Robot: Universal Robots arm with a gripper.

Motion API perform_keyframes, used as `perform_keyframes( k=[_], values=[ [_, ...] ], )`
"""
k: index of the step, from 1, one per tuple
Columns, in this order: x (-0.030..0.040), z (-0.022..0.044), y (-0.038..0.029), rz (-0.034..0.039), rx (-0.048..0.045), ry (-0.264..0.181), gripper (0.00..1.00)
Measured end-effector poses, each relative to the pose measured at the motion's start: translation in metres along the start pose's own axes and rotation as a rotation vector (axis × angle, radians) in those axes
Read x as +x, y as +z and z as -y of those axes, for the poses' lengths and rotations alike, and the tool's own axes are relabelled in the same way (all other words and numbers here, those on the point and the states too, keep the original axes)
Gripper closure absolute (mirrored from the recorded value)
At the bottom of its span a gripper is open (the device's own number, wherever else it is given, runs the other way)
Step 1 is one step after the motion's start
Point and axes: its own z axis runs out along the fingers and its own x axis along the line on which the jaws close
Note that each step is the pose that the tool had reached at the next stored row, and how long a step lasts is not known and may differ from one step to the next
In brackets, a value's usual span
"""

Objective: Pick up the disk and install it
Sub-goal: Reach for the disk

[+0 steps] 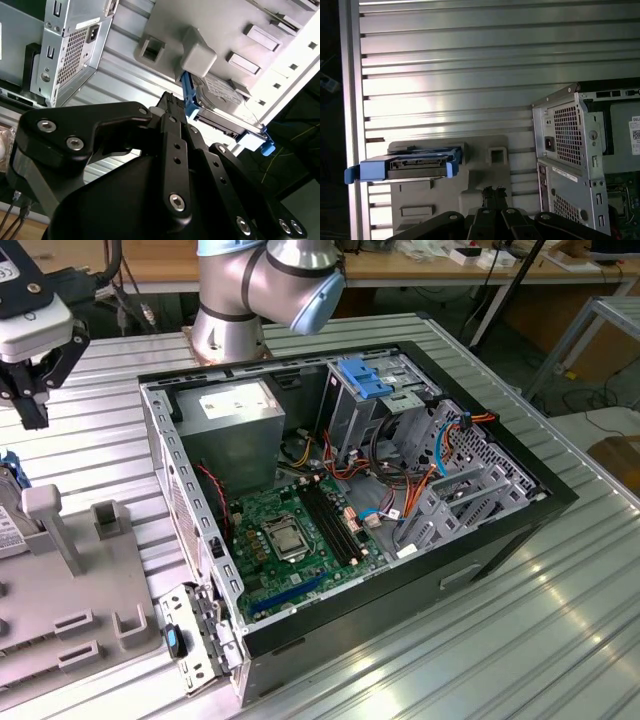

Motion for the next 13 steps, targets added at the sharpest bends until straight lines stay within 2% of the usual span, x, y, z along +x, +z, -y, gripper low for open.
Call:
perform_keyframes(
  k=[7, 13],
  values=[
    [0.0229, 0.0017, 0.0001, 0.0, 0.0, 0.0, 0.89],
    [0.0357, 0.0027, 0.0001, -0.0004, 0.0, 0.0, 0.89]
  ],
)
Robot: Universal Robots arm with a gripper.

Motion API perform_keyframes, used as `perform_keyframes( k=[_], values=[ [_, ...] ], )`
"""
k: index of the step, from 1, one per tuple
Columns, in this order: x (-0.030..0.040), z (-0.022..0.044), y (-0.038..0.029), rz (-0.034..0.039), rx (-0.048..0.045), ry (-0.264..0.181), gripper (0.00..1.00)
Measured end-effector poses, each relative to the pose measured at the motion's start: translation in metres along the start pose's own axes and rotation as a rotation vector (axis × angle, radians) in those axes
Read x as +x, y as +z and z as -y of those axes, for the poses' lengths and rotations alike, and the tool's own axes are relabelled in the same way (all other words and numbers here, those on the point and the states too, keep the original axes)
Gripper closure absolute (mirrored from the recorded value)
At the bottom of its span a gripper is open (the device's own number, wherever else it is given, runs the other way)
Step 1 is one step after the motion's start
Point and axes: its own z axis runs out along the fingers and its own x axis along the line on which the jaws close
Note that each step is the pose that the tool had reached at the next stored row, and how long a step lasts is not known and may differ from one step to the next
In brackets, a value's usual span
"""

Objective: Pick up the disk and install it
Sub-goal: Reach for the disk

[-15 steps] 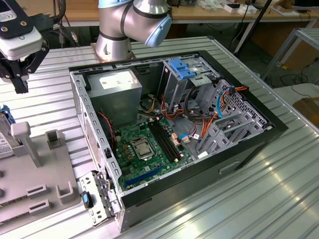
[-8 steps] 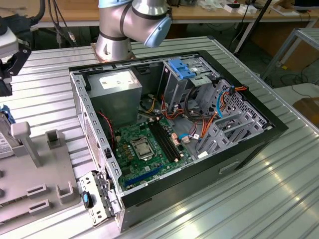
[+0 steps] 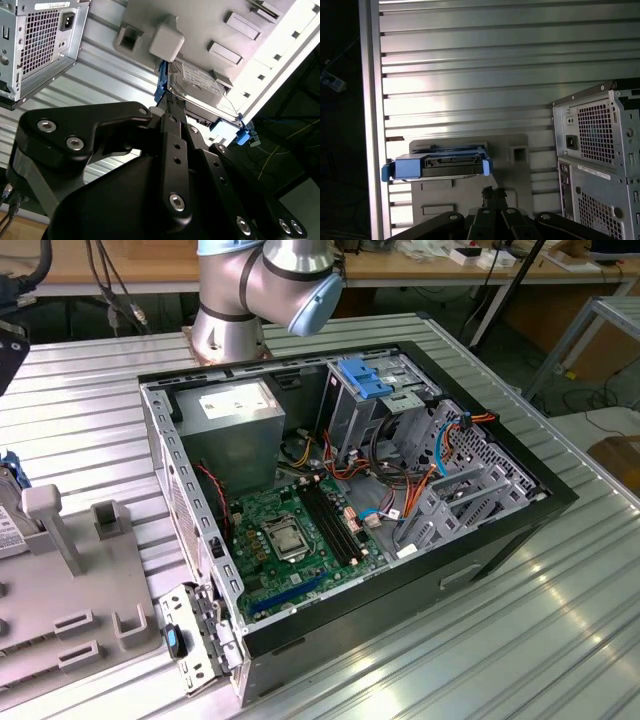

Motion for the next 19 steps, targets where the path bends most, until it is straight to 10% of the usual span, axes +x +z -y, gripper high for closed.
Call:
perform_keyframes(
  k=[19],
  values=[
    [0.067, -0.0033, 0.0027, 0.0, 0.0016, 0.0, 0.89]
  ],
)
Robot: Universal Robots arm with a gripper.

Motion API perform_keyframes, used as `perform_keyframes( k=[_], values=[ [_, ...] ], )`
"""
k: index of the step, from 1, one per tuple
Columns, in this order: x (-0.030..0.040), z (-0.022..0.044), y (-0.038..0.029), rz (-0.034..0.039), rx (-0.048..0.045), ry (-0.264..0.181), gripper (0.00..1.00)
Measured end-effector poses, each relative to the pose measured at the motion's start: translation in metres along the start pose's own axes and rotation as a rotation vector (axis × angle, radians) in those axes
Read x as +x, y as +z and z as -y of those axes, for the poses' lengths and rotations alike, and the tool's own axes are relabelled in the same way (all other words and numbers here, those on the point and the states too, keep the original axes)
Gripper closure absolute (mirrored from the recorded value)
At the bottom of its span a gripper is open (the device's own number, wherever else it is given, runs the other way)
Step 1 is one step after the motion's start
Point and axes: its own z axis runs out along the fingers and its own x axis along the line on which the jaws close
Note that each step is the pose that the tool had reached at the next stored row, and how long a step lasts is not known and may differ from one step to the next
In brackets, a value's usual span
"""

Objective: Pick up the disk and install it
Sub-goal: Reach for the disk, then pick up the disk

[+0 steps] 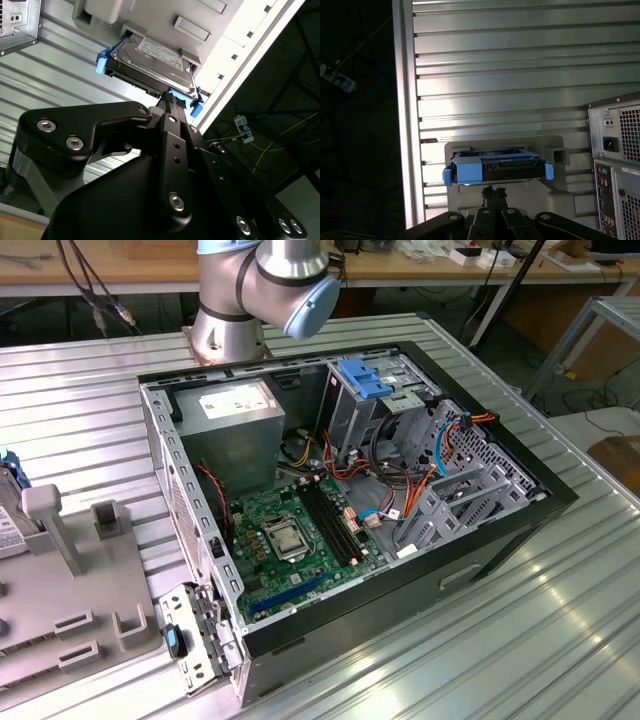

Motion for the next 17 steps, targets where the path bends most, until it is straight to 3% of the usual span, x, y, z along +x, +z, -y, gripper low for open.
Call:
perform_keyframes(
  k=[4, 17],
  values=[
    [0.0102, 0.0008, 0.0, -0.0003, 0.0002, 0.0, 0.89],
    [0.0112, 0.0009, 0.0, -0.0004, 0.0, -0.004, 0.89]
  ],
)
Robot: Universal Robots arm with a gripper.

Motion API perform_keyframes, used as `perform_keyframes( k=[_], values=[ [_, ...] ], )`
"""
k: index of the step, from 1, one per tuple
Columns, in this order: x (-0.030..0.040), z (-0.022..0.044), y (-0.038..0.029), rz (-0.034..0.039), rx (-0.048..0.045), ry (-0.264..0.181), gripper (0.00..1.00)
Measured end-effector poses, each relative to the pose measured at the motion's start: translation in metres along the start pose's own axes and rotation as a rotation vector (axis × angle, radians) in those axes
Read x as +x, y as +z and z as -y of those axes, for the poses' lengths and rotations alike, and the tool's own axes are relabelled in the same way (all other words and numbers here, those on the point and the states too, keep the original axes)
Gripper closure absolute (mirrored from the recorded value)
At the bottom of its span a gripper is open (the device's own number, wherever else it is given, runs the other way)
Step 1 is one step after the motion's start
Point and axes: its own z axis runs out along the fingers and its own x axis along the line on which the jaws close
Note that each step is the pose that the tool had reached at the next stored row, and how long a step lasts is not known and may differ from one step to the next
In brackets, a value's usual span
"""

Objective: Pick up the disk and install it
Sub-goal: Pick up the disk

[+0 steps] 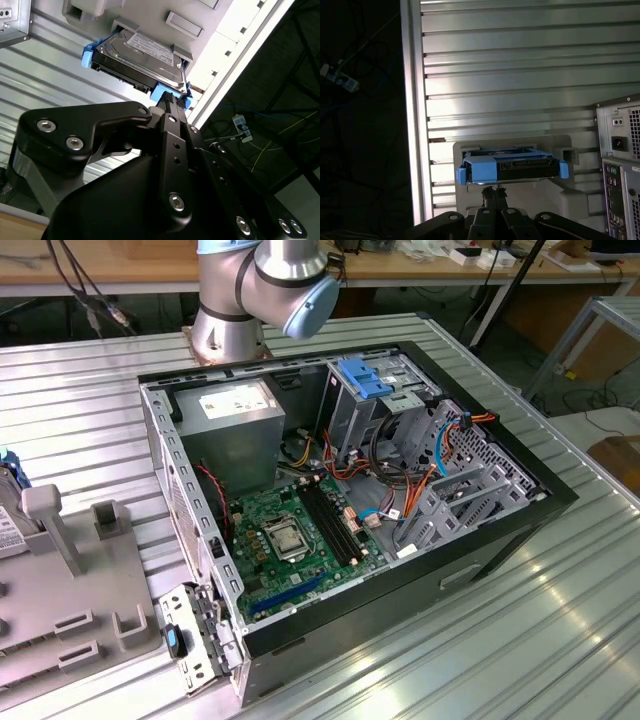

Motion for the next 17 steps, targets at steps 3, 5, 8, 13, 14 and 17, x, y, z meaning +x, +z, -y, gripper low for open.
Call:
perform_keyframes(
  k=[3, 5, 8, 13, 14, 17],
  values=[
    [0.0001, 0.0, 0.0, -0.0014, -0.0007, -0.032, 0.89],
    [0.0, 0.0, 0.0, -0.0026, -0.0014, -0.061, 0.89],
    [0.0001, 0.0, 0.0, -0.0047, -0.0027, -0.114, 0.89],
    [0.0001, 0.0, 0.0, -0.0093, -0.0053, -0.221, 0.89],
    [0.0001, 0.0, 0.0, -0.0108, -0.0062, -0.26, 0.89],
    [0.0001, 0.0, 0.0, -0.0136, -0.0077, -0.324, 0.89]
  ],
)
